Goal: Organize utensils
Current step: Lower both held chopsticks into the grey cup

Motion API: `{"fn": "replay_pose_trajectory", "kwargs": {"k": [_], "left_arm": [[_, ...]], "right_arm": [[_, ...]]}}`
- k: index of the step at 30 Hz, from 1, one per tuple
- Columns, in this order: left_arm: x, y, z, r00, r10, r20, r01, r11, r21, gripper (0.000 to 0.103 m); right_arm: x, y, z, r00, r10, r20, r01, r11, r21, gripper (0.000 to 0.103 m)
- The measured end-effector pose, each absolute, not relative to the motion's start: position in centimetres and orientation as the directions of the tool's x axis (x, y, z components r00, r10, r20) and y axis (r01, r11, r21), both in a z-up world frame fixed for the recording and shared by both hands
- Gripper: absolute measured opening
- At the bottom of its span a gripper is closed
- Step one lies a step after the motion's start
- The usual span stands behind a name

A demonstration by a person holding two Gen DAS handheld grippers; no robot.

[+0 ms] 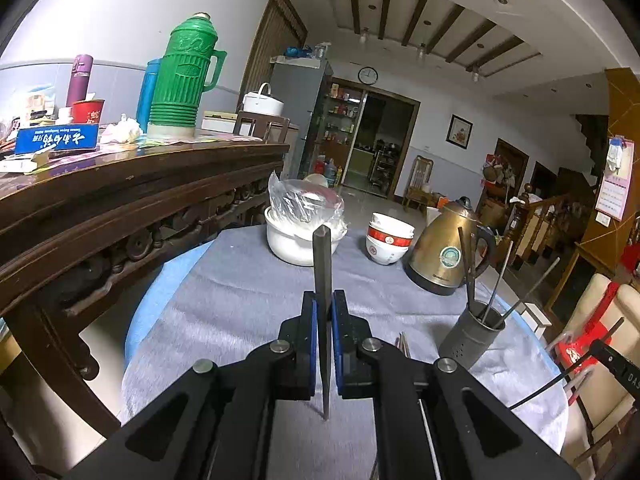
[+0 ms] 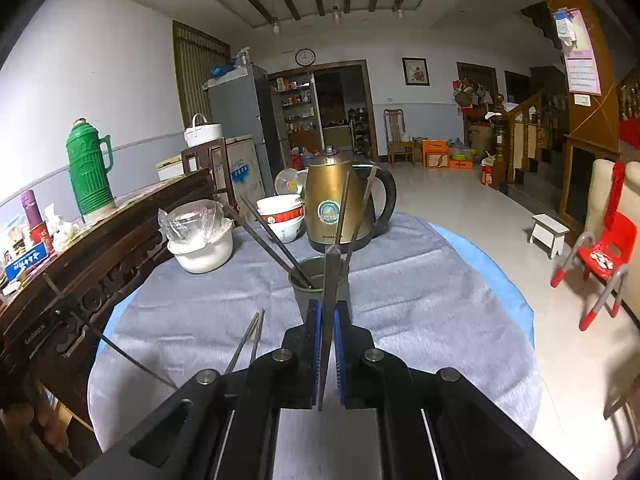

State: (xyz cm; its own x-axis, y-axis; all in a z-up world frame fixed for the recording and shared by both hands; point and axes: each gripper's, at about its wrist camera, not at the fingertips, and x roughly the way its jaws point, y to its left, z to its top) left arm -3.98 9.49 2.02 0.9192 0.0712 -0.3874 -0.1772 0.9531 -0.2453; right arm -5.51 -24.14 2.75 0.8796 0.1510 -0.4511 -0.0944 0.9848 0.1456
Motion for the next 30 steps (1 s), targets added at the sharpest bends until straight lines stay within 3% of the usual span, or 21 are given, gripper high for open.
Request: {"fn": "replay_pose_trajectory", "kwargs": {"k": [7, 13, 21, 30], "left_arm": [[-4.4, 9.4, 1.9, 0.915, 0.064, -0.397, -0.179, 0.950, -0.257, 0.007], [-3.6, 8.8, 3.2, 0.907, 0.064, -0.416, -0.182, 0.951, -0.250, 0.007], [-1.3, 7.5, 3.8, 0.843, 0.079, -0.533, -0.221, 0.953, -0.208, 0.007], [-0.8, 6.5, 4.1, 0.824, 0.070, -0.562, -0.204, 0.962, -0.180, 0.007]], "right_arm": [[-6.1, -24.1, 2.6, 0.881, 0.156, -0.446, -0.099, 0.984, 0.148, 0.007], [-6.3, -24.2, 4.3, 0.905, 0.167, -0.391, -0.110, 0.980, 0.165, 0.007], [-6.5, -24.1, 6.1, 0.917, 0.177, -0.358, -0.121, 0.977, 0.175, 0.007], [-6.7, -24.3, 7.0, 0.922, 0.184, -0.341, -0.125, 0.974, 0.189, 0.007]]}}
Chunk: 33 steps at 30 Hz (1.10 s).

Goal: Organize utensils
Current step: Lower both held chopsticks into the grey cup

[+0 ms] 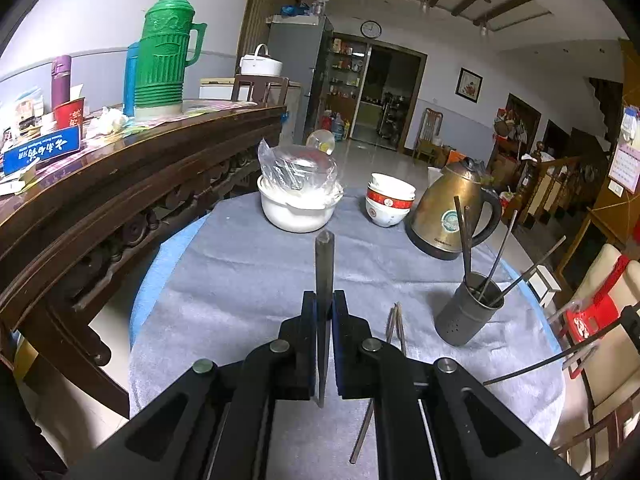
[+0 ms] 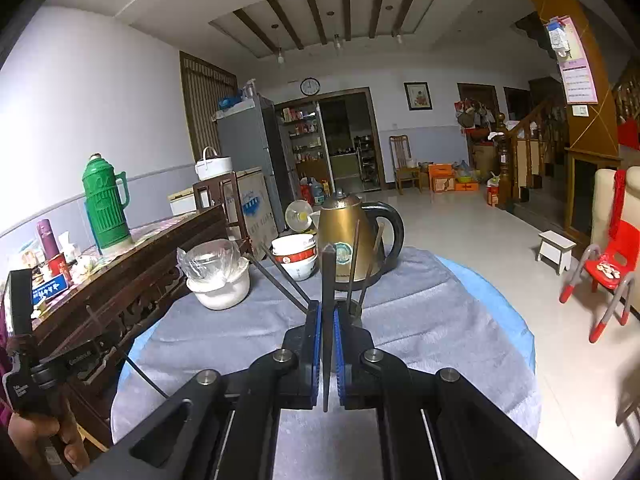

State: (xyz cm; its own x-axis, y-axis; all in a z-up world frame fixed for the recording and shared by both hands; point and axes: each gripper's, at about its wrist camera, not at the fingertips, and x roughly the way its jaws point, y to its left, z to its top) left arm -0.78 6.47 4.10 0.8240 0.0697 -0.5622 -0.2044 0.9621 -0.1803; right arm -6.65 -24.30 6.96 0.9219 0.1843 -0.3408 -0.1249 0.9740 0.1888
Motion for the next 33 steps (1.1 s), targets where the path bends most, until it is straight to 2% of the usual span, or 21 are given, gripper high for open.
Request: {"fn": "replay_pose_trajectory", "kwargs": {"k": [4, 7, 12, 19, 23, 30, 33], "left_arm": [[-0.4, 6.4, 4.2, 0.821, 0.046, -0.569, -0.191, 0.961, -0.198, 0.007], [-0.3, 6.6, 4.7, 0.831, -0.013, -0.556, -0.157, 0.954, -0.256, 0.007], [0.6, 6.4, 7.5, 0.865, -0.140, -0.483, -0.061, 0.925, -0.376, 0.007], [2.8, 3.8, 11.9, 0.900, -0.248, -0.359, 0.068, 0.893, -0.446, 0.007], [5.0, 0.7, 13.2, 0.910, -0.270, -0.315, 0.124, 0.901, -0.416, 0.007], [8.7, -4.1, 12.5, 0.897, -0.286, -0.337, 0.166, 0.924, -0.344, 0.007], [10.2, -5.3, 11.3, 0.881, -0.288, -0.375, 0.167, 0.932, -0.322, 0.007]], "right_arm": [[-6.4, -24.4, 7.3, 0.924, 0.188, -0.333, -0.127, 0.972, 0.198, 0.007], [-6.3, -24.6, 7.9, 0.928, 0.190, -0.320, -0.129, 0.971, 0.203, 0.007], [-5.9, -25.1, 9.6, 0.941, 0.189, -0.280, -0.134, 0.970, 0.204, 0.007], [-3.4, -25.9, 12.5, 0.960, 0.176, -0.217, -0.132, 0.971, 0.201, 0.007], [-1.2, -25.9, 12.6, 0.962, 0.171, -0.215, -0.130, 0.973, 0.193, 0.007], [2.9, -26.0, 11.3, 0.953, 0.165, -0.253, -0.118, 0.975, 0.190, 0.007], [4.3, -25.8, 10.5, 0.945, 0.167, -0.281, -0.120, 0.977, 0.177, 0.007]]}}
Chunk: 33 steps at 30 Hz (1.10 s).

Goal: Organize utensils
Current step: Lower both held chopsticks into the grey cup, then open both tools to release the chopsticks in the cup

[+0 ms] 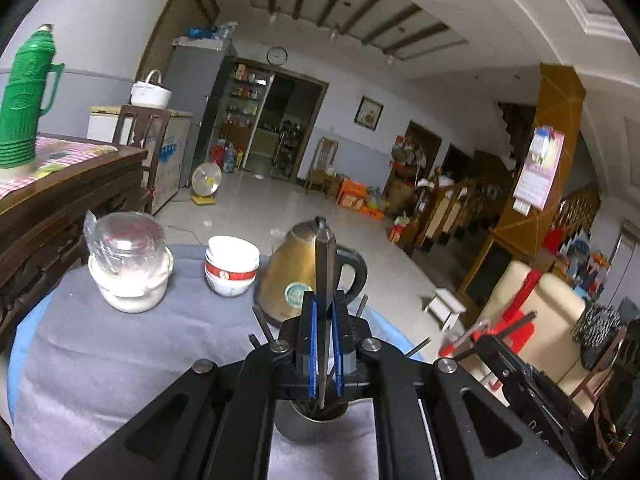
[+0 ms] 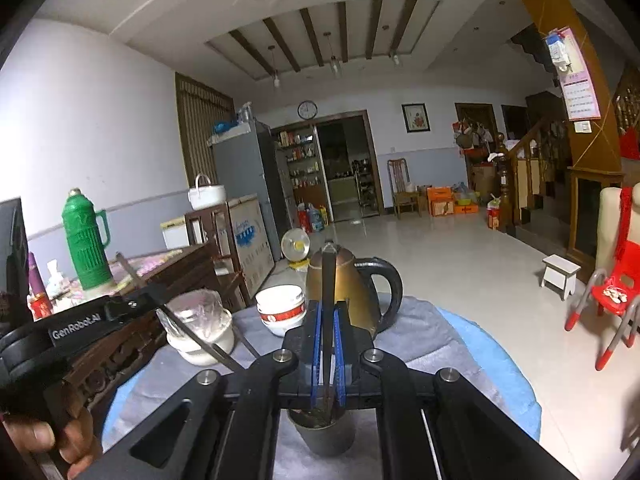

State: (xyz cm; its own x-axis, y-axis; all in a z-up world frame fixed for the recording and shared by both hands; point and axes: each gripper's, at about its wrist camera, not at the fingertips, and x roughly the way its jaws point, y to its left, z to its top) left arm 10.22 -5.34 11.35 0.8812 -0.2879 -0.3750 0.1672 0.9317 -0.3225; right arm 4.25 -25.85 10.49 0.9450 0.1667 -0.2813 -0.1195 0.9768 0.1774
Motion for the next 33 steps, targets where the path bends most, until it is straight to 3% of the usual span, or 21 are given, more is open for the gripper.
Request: {"fn": "replay_pose_trajectory", "kwargs": {"k": [12, 33], "left_arm": [[13.7, -7.1, 7.3, 0.825, -0.278, -0.493, 0.148, 0.947, -0.286, 0.007], [15.4, -7.3, 5.1, 0.776, -0.277, -0.567, 0.130, 0.950, -0.285, 0.008]], "right_arm": [[8.6, -25.3, 7.0, 0.905, 0.181, -0.385, -0.126, 0.978, 0.164, 0.007], [11.2, -24.6, 4.4, 0.859, 0.178, -0.480, -0.123, 0.982, 0.144, 0.008]]}}
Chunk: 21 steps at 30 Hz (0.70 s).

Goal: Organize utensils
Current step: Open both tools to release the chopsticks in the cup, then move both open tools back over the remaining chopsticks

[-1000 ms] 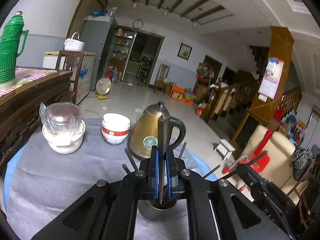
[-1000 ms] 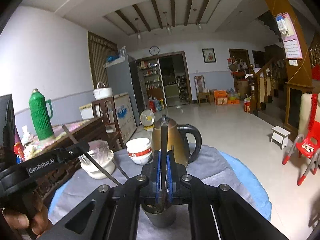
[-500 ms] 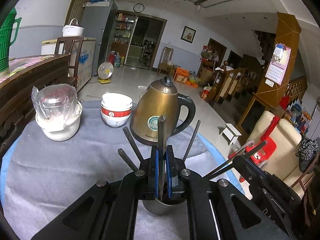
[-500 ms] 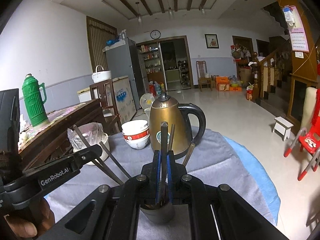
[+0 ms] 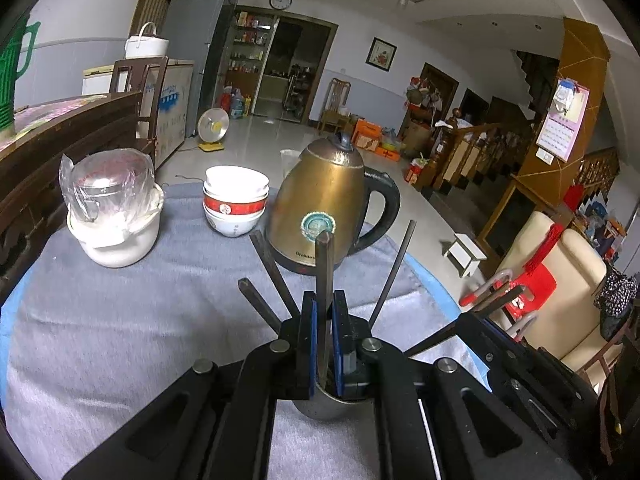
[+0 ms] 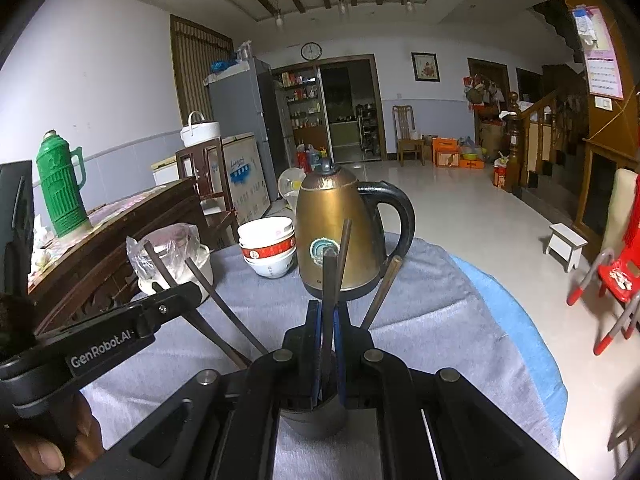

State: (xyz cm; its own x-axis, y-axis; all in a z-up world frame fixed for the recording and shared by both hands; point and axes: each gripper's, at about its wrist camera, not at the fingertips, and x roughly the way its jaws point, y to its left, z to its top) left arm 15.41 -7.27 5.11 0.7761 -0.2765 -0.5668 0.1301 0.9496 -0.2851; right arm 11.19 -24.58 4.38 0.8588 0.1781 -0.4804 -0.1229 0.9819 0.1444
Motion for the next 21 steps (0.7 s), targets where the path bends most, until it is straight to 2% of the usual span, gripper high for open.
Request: {"fn": "replay_pose_trajectory", "kwargs": {"k": [2, 4, 5, 6, 8, 9, 10, 12, 15, 18, 21], "left_arm": [[15.3, -7.0, 5.3, 0.773, -0.281, -0.569, 0.123, 0.946, -0.301, 0.009], [14.7, -6.5, 6.0, 0.770, -0.291, -0.568, 0.122, 0.941, -0.316, 0.020], [14.4, -6.2, 6.4, 0.780, -0.290, -0.555, 0.122, 0.940, -0.320, 0.031], [13.7, -5.7, 7.2, 0.799, -0.282, -0.530, 0.117, 0.939, -0.324, 0.040], [12.3, -4.5, 8.7, 0.832, -0.269, -0.485, 0.105, 0.935, -0.338, 0.046], [11.7, -3.8, 9.4, 0.845, -0.264, -0.465, 0.102, 0.933, -0.344, 0.049], [11.2, -3.4, 9.8, 0.853, -0.258, -0.454, 0.097, 0.933, -0.347, 0.052], [9.4, -1.5, 11.2, 0.884, -0.222, -0.411, 0.074, 0.935, -0.346, 0.066], [7.6, 0.7, 12.2, 0.912, -0.158, -0.378, 0.028, 0.944, -0.329, 0.078], [6.1, 3.0, 11.6, 0.915, -0.109, -0.387, -0.022, 0.947, -0.320, 0.082], [5.3, 5.1, 9.3, 0.892, -0.067, -0.446, -0.080, 0.949, -0.304, 0.082]], "right_arm": [[11.4, -24.7, 4.3, 0.852, 0.180, -0.491, -0.124, 0.982, 0.146, 0.008], [11.4, -24.7, 4.5, 0.850, 0.159, -0.502, -0.112, 0.986, 0.124, 0.011], [11.2, -24.7, 4.7, 0.854, 0.146, -0.499, -0.104, 0.988, 0.111, 0.014], [10.9, -24.8, 4.9, 0.858, 0.142, -0.493, -0.101, 0.989, 0.108, 0.026], [10.0, -25.3, 6.1, 0.879, 0.130, -0.459, -0.087, 0.990, 0.114, 0.049], [9.4, -25.5, 6.7, 0.891, 0.119, -0.439, -0.077, 0.991, 0.113, 0.069], [8.6, -25.7, 7.4, 0.907, 0.099, -0.408, -0.062, 0.993, 0.104, 0.071], [7.3, -26.1, 8.8, 0.923, 0.078, -0.378, -0.046, 0.995, 0.093, 0.071], [5.6, -26.5, 10.0, 0.935, 0.072, -0.348, -0.040, 0.994, 0.099, 0.071], [3.8, -26.6, 10.6, 0.940, 0.077, -0.333, -0.040, 0.993, 0.114, 0.073], [2.2, -26.1, 9.9, 0.933, 0.090, -0.347, -0.050, 0.991, 0.122, 0.074]]}}
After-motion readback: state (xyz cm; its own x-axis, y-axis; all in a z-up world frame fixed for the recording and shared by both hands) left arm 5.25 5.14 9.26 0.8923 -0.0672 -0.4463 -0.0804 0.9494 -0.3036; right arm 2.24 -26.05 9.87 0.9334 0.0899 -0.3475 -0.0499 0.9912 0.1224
